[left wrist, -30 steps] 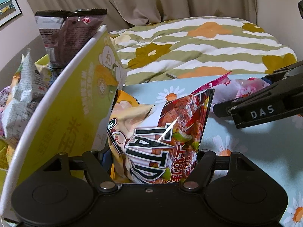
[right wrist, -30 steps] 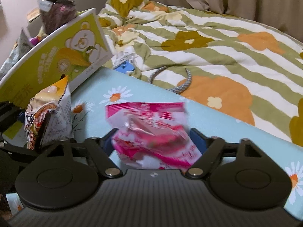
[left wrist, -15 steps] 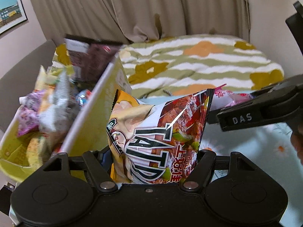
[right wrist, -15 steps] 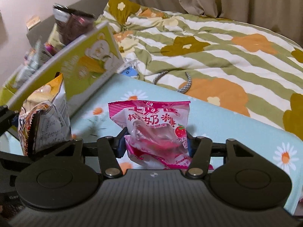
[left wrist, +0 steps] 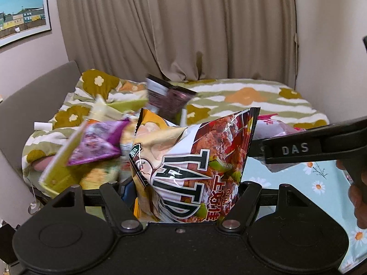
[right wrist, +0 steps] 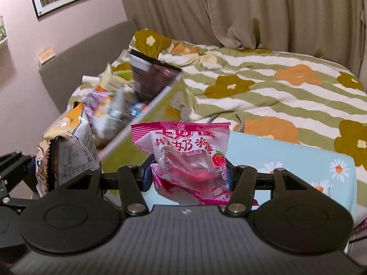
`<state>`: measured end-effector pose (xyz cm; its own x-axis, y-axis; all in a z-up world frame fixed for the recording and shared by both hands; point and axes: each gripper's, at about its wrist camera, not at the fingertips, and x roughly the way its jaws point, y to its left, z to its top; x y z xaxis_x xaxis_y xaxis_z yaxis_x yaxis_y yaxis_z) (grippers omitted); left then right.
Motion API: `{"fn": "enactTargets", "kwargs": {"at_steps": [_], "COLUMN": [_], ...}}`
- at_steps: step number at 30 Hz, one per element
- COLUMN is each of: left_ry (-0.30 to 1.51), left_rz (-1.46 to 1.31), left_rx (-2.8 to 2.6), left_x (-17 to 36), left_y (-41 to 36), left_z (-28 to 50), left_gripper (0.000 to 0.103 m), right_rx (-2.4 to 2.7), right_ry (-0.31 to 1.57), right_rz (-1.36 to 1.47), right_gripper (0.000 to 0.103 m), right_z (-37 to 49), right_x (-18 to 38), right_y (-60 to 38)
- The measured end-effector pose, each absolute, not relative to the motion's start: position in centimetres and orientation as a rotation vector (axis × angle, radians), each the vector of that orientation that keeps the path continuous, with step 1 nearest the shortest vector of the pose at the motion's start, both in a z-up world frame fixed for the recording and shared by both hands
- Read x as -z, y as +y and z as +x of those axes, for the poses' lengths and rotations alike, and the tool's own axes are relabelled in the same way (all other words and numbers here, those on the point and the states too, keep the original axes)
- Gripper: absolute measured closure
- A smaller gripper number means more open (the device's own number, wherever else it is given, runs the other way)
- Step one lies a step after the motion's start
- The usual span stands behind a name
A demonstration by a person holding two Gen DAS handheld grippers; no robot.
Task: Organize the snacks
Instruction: 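Carry the chips bag and pink bag over the cardboard box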
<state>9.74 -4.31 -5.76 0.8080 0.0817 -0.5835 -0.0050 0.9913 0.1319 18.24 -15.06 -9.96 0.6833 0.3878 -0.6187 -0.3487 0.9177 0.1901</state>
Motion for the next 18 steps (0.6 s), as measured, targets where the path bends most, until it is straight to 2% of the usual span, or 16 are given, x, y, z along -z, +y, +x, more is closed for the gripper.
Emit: {"fn": "enactTargets", "kwargs": {"at_steps": [7, 18], "left_ry": [0.581, 0.568], "left_rz": [0.121, 0.195], "left_rx": [-0.067, -0.063], "left_x": [3.2, 2.5], "left_y": [2.7, 11.1], "left_z": [9.5, 15.3], "left_gripper": [0.027, 0.025], "right_rx": [-0.371, -0.313], "right_ry": [0.652, 0.594], "right_rz": [0.082, 0.132], "right_gripper": [0.032, 0.032], "right_z": [15.7, 16.9], "right_x": [6.7, 4.5], "right_y": [-9.6, -0.9]}}
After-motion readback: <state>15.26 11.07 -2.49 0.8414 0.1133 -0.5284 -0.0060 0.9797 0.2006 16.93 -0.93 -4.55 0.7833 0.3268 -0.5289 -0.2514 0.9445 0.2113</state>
